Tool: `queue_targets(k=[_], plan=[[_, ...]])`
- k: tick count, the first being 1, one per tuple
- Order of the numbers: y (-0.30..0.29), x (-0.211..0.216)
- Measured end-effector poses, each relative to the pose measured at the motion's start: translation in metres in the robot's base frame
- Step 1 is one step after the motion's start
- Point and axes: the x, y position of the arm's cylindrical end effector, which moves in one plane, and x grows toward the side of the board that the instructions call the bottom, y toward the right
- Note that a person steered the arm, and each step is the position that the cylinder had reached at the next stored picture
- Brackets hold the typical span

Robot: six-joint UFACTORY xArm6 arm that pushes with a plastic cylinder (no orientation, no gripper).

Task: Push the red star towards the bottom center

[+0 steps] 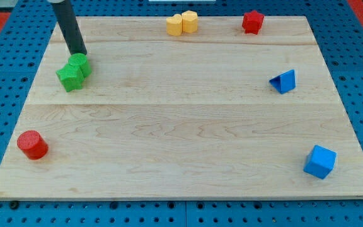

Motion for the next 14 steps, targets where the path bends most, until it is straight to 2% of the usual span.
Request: queue_targets(k=[2,3,5,7,9,10,11,12,13,14], plan=[[0.098,-0.006],[0.124,-0.006],[0.135,-0.005],[0.255,0.016],[0.269,0.016],[0.365,0.007],[0.460,-0.024],[0.497,-0.104],[0.500,-0.124],[0.476,-0.124]])
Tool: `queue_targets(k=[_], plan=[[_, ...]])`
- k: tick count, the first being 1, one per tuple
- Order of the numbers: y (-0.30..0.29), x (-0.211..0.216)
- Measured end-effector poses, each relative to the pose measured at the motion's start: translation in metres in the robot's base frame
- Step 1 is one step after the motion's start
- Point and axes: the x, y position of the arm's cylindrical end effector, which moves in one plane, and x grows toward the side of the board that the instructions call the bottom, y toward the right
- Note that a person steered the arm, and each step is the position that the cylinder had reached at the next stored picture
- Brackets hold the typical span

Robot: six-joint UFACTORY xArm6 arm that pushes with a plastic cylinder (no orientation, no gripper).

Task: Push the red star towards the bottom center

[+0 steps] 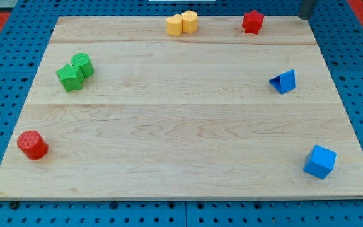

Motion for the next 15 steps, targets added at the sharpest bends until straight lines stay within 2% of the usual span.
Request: queue_targets(k=[2,3,4,5,6,7,8,9,10,12,15], plan=[[-0.094,0.001],[-0.108,0.006],[-0.147,0.023],[-0.161,0.064],[-0.130,0.094],[-0.178,0.126],[-0.250,0.140],[-0.298,0.151],[-0.335,0.190],[-0.330,0.219],[-0.314,0.304]])
